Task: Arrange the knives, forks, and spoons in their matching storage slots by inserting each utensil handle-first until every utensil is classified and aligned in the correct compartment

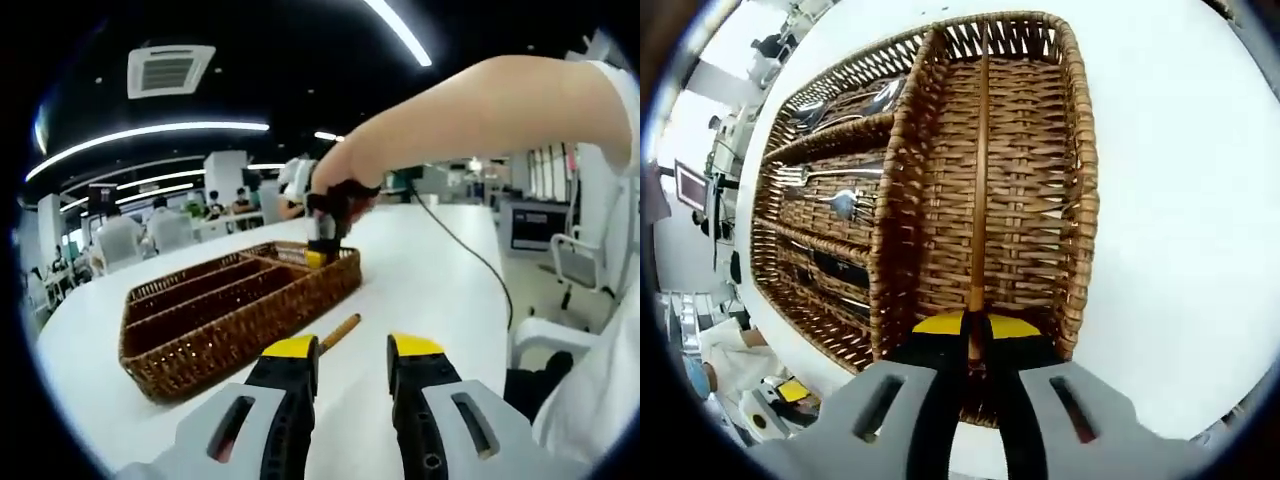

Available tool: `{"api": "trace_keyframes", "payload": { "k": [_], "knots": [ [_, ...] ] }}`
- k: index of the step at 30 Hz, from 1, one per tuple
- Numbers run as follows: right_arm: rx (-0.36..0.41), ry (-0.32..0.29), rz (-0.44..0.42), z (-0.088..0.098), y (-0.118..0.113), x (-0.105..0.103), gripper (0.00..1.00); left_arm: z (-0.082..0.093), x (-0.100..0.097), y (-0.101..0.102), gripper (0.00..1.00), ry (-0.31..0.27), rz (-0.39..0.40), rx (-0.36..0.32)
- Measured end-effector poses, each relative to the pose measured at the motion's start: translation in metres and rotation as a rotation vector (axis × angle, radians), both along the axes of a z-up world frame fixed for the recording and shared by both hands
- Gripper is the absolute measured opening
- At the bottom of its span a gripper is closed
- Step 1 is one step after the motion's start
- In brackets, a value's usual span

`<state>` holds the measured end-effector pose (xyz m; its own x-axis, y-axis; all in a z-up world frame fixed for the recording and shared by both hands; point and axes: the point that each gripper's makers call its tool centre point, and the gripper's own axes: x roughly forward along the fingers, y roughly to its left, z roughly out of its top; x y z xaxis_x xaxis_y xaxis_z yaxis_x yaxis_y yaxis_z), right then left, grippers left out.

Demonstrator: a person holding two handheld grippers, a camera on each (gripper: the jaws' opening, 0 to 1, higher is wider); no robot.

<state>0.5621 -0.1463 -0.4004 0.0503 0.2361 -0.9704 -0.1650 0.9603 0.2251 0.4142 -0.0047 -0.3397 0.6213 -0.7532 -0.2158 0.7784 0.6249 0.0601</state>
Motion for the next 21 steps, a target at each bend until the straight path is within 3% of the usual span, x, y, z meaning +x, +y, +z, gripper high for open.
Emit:
{"api": "trace_keyframes", "payload": {
  "k": [7,21],
  "knots": [
    [-0.002,0.023,-0.030,-0.0044,-0.0023,-0.0039,0.06,-0.0029,0.0003,-0.0020,0.26,0.003,-0.006,-0.005],
    [-0.046,0.024,0.044,-0.0058,-0.0012,-0.0058,0.06,-0.0064,-0.0013,0.0003,0.26,0.014,-0.005,-0.011]
  ]
}}
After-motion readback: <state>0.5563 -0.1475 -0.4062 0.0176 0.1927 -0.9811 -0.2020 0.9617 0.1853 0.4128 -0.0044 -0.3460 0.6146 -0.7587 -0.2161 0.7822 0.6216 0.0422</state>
